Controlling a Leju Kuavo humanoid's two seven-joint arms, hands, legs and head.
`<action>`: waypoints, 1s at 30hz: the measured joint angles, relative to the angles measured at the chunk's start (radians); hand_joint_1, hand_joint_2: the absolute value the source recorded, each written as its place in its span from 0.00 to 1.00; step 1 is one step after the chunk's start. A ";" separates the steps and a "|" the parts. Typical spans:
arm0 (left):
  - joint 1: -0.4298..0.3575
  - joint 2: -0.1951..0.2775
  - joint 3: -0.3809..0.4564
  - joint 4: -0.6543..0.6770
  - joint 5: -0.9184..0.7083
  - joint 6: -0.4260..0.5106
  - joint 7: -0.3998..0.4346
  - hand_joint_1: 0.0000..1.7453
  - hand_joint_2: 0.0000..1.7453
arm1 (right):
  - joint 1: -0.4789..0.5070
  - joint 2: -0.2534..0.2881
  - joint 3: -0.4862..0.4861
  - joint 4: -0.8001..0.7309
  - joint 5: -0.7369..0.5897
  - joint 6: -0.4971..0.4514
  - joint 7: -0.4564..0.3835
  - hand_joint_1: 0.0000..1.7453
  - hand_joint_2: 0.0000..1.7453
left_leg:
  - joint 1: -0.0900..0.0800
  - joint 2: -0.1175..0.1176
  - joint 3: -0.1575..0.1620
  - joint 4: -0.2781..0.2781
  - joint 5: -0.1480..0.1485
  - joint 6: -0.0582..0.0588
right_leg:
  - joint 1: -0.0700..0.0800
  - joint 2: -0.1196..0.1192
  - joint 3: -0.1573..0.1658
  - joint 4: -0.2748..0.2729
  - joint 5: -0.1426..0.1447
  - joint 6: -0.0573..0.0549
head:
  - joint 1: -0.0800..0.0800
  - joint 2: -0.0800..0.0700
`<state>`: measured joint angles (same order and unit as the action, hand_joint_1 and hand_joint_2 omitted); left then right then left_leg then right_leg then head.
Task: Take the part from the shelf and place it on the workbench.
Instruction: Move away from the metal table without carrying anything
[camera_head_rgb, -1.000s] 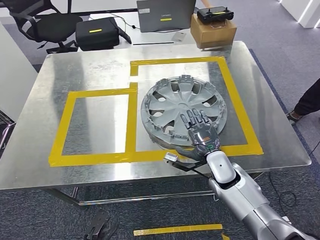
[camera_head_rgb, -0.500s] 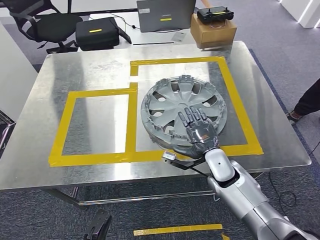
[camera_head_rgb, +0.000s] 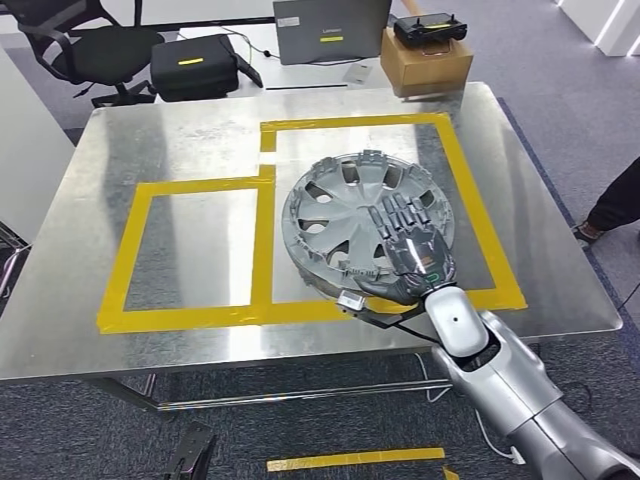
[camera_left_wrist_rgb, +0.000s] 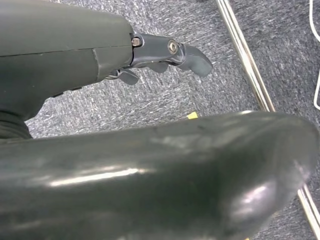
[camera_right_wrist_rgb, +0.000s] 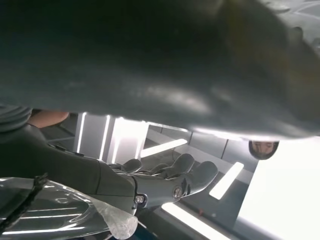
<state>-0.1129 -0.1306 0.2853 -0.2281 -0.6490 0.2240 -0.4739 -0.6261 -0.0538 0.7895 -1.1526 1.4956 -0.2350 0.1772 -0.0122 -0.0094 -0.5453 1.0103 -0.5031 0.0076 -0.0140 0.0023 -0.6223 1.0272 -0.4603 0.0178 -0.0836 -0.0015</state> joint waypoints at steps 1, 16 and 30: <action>0.001 0.000 0.002 0.000 0.003 0.002 -0.002 0.00 0.00 | 0.001 -0.016 0.000 -0.011 0.004 0.000 0.004 0.00 0.00 | 0.000 0.000 0.000 0.000 0.000 0.000 | 0.000 0.000 0.000 0.000 0.000 0.000 | 0.000 0.000; 0.034 -0.012 0.076 0.000 0.053 0.030 -0.035 0.00 0.00 | 0.451 -0.550 -0.475 -0.371 -0.020 -0.071 0.023 0.00 0.00 | -0.002 -0.008 0.007 0.002 -0.009 0.015 | -0.002 -0.010 0.014 -0.007 -0.007 0.013 | 0.000 0.000; 0.049 -0.027 0.127 0.001 0.064 0.049 -0.042 0.00 0.00 | 1.013 -0.508 -1.244 -0.646 -0.103 -0.099 -0.239 0.00 0.00 | -0.004 -0.004 0.012 0.002 -0.015 0.018 | -0.004 -0.005 0.018 -0.007 -0.011 0.018 | 0.000 0.000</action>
<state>-0.0639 -0.1575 0.4125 -0.2276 -0.5848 0.2734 -0.5162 0.3874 -0.5620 -0.4546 -1.7981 1.3923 -0.3345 -0.0619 -0.0161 -0.0138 -0.5329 1.0120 -0.5180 0.0253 -0.0178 -0.0032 -0.6046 1.0199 -0.4716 0.0358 -0.0834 -0.0015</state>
